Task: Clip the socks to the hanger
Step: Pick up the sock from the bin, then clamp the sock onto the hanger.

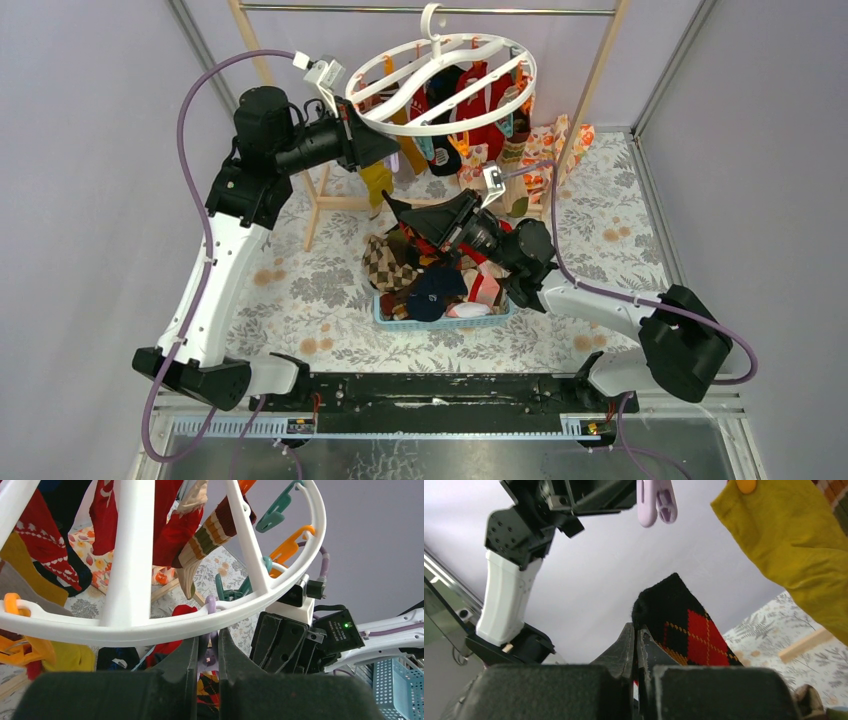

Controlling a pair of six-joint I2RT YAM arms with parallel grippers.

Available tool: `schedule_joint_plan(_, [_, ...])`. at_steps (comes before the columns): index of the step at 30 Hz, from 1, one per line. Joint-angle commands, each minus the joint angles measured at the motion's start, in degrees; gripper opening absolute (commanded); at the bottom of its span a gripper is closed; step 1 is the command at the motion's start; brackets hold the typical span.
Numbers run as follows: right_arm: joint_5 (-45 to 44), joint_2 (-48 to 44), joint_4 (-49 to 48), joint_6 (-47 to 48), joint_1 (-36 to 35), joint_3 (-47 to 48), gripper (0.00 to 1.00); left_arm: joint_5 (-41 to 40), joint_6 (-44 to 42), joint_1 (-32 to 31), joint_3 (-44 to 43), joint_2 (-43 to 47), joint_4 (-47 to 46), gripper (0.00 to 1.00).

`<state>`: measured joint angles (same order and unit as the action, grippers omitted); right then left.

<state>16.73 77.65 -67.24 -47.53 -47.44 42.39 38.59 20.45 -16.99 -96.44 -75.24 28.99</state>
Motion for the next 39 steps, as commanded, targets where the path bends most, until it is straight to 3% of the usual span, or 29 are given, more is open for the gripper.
schedule_joint_plan(1, [-1.72, 1.11, -11.21, -4.59, 0.71, 1.9, 0.0, 3.51, 1.28, -0.08, 1.11, 0.88, -1.57, 0.0])
schedule_joint_plan(5, [-0.63, 3.37, -11.51, -8.03, 2.13, 4.71, 0.0, 4.01, 1.37, -0.08, 1.09, 1.05, -1.57, 0.0])
schedule_joint_plan(9, [-7.53, 2.31, -11.4, -5.21, 1.77, 3.35, 0.0, 0.83, 1.83, -0.08, 1.15, 1.15, -1.74, 0.0])
schedule_joint_plan(14, [-26.71, -4.87, 5.55, 12.87, -5.74, 3.67, 0.0, -6.18, 3.81, -0.14, 1.82, 1.41, -1.64, 0.0])
schedule_joint_plan(21, [-39.39, -2.56, 14.86, 27.76, -12.09, 11.29, 0.0, -12.37, 5.42, -0.13, 2.13, 1.1, -0.52, 0.0])
schedule_joint_plan(39, [-51.21, 5.83, 11.87, 43.8, -19.18, 19.96, 0.0, -15.47, 5.84, -0.19, 2.34, 2.27, -0.43, 0.0])
